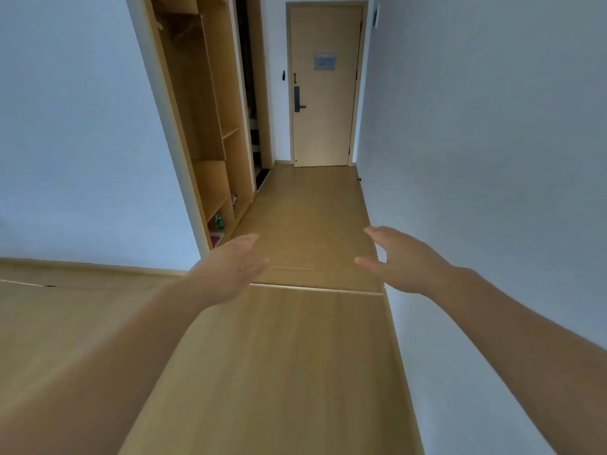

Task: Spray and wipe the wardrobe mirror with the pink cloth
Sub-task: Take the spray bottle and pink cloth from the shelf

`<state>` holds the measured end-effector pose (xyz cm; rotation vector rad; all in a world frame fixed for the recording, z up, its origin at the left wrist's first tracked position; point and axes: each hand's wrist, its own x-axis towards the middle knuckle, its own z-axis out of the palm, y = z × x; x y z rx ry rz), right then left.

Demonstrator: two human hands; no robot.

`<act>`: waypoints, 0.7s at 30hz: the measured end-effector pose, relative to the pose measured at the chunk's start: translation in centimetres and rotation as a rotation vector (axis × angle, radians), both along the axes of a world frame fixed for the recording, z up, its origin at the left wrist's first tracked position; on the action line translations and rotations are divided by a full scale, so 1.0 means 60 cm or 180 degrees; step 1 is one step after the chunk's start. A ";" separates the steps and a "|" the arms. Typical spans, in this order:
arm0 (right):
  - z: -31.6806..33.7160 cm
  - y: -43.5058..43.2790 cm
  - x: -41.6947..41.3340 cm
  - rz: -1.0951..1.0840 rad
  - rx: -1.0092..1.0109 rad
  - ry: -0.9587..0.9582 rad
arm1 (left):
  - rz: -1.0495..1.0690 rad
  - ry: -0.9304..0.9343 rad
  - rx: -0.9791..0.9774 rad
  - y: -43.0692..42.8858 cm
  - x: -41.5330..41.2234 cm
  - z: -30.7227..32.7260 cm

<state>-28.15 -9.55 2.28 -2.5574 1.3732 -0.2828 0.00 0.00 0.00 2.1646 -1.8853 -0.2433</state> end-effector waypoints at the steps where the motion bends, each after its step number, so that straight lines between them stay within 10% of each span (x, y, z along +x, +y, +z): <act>1: -0.006 -0.010 0.005 -0.0024 0.0040 -0.0007 | -0.0054 -0.0025 0.0054 -0.010 0.002 -0.003; 21: -0.137 -0.494 0.039 0.0550 0.0199 0.0269 | 0.0520 0.0413 0.0088 -0.387 -0.016 -0.133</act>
